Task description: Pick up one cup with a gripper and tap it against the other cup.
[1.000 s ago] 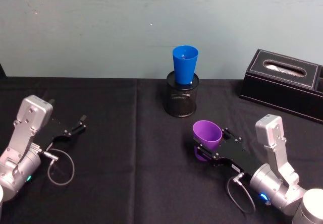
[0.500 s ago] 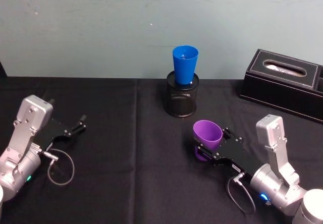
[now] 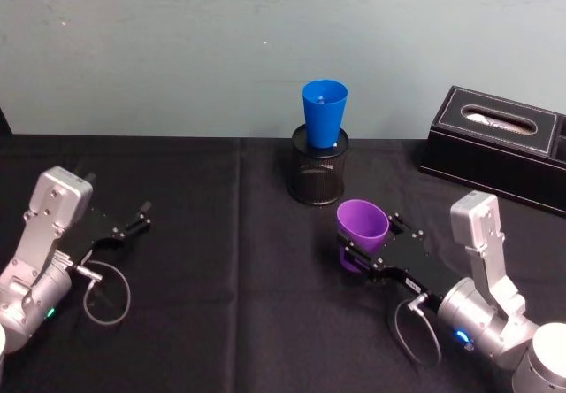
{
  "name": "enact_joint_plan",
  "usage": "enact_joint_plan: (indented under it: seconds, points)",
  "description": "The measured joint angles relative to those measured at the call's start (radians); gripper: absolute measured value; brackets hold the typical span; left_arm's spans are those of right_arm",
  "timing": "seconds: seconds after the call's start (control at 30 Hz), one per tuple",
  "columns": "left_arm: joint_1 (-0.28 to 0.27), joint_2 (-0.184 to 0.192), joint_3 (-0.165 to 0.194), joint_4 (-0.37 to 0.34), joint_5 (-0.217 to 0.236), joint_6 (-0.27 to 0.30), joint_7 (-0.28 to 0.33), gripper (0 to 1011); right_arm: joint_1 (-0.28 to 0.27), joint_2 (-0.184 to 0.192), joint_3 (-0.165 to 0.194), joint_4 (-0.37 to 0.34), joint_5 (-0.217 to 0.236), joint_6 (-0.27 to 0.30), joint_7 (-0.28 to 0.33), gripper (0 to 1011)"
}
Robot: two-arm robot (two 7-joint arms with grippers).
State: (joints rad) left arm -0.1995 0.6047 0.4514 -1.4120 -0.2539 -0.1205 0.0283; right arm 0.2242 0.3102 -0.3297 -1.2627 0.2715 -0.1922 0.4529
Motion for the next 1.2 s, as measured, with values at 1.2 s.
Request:
enact_joint_plan:
  seconds: [1.2]
  points:
    - [0.000,0.000,0.000,0.000,0.000,0.000,0.000,1011,0.024,-0.001,0.040,-0.163,0.061,0.056,-0.040,732]
